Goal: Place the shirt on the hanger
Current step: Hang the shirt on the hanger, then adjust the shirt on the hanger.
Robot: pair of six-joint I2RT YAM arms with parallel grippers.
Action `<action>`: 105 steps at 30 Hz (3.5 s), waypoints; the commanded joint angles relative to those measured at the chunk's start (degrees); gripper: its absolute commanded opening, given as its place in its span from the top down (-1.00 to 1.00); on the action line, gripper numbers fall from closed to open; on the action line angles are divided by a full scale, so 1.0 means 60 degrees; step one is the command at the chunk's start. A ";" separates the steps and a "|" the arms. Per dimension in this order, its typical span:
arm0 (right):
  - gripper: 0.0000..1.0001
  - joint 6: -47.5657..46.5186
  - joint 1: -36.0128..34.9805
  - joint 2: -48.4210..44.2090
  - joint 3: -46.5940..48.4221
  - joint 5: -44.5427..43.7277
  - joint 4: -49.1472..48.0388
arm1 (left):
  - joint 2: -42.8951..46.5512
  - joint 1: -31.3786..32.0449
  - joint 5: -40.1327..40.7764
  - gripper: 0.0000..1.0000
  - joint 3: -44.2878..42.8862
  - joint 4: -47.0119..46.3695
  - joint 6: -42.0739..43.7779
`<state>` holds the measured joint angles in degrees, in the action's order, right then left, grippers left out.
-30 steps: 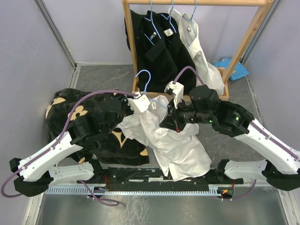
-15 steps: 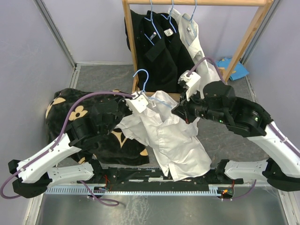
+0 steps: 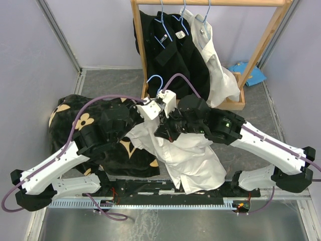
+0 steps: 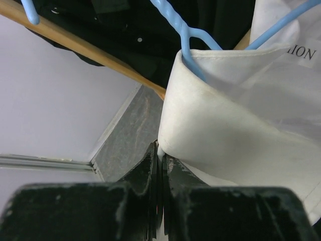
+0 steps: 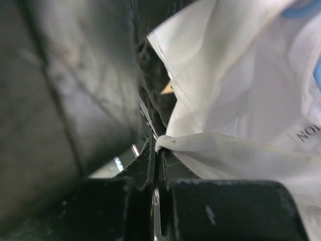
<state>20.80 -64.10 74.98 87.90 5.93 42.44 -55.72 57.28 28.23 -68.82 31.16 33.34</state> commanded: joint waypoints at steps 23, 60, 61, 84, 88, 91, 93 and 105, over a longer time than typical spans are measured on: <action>-0.39 -0.2381 -0.0451 -0.2144 0.0614 -0.0725 0.2349 | 0.1928 -0.0025 -0.2137 0.95 0.1567 -0.1975 -0.0116; -0.53 -0.4041 -0.0452 -0.4895 -0.1698 -0.1196 0.2698 | 0.2804 -0.0019 -0.5838 0.95 0.2081 -0.1446 -0.0137; -0.53 -0.4106 -0.0443 -0.4883 -0.1664 -0.1037 0.2777 | 0.2799 -0.0020 -0.5925 0.95 0.2023 -0.1412 -0.0137; -0.40 -0.4321 -0.0458 -0.3766 -0.2055 -0.0527 0.2090 | 0.2632 -0.0027 -0.7719 0.95 0.1127 -0.0967 0.0032; -0.29 -0.4332 -0.0450 -0.3593 -0.2019 -0.0136 0.1693 | 0.2539 -0.0031 -0.8002 0.95 0.1009 -0.0952 0.0079; 0.03 -0.4330 -0.0458 -0.3511 -0.2080 0.0193 0.1437 | 0.2477 -0.0022 -0.7924 0.95 0.0989 -0.1039 -0.0047; 0.32 -0.4340 -0.0447 -0.3530 -0.2154 0.0221 0.1428 | 0.2492 -0.0027 -0.7802 0.94 0.1008 -0.1049 -0.0103; 1.00 -0.4230 -0.0447 -0.4773 -0.2300 -0.0986 0.2216 | 0.3811 -0.0020 -0.4591 0.82 0.1060 -0.0001 -0.0395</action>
<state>-5.02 -66.81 51.68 74.00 4.45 50.78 -38.74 58.24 -11.51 -60.29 29.04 32.75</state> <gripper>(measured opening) 0.068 0.089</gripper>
